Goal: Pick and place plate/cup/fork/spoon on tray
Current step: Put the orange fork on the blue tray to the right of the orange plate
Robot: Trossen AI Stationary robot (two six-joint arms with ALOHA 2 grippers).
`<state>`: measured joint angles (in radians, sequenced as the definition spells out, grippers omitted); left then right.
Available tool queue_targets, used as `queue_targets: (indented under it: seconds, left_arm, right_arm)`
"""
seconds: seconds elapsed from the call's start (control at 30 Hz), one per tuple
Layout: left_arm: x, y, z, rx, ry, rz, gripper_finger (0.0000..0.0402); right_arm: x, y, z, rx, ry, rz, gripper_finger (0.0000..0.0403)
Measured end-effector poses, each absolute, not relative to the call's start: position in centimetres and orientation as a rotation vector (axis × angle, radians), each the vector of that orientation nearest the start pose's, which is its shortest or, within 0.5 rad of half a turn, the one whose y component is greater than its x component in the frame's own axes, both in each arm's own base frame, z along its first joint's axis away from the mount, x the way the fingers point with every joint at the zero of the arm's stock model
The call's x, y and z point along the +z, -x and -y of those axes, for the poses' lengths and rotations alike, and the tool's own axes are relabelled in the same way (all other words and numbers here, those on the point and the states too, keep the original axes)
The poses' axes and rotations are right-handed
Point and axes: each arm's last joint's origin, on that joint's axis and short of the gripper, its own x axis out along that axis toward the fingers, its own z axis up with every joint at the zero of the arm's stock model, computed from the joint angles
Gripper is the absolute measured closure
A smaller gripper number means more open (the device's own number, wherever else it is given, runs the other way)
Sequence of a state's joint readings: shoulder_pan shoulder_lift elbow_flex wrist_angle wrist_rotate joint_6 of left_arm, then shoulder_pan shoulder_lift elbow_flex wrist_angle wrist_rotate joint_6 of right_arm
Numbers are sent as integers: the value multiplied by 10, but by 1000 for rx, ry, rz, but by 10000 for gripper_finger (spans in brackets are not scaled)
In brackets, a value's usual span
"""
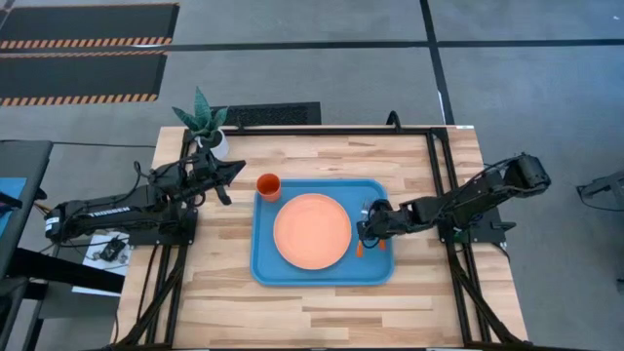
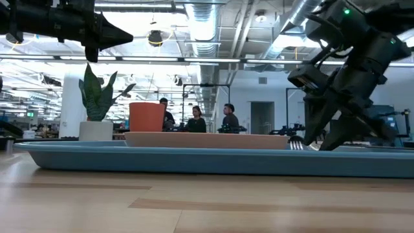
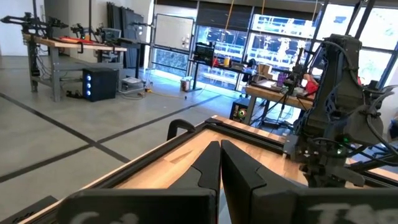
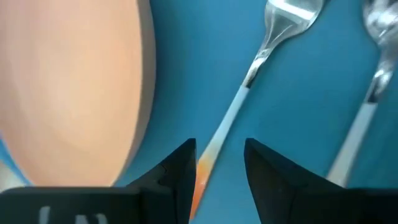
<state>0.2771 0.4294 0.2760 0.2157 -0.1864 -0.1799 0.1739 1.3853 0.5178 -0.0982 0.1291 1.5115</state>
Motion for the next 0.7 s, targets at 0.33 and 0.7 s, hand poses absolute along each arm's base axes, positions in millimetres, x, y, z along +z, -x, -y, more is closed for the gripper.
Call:
queue_targets:
  seconds: [0.33,0.7]
  left_arm:
    - [241,-121,-40,457,174,102,401]
    - [240,-121,-40,460,174,85,401]
  right_arm:
    - [166,-243,-19,-801,-1075,-839,279]
    - [158,-255,-22,-877,-1066,-868,281]
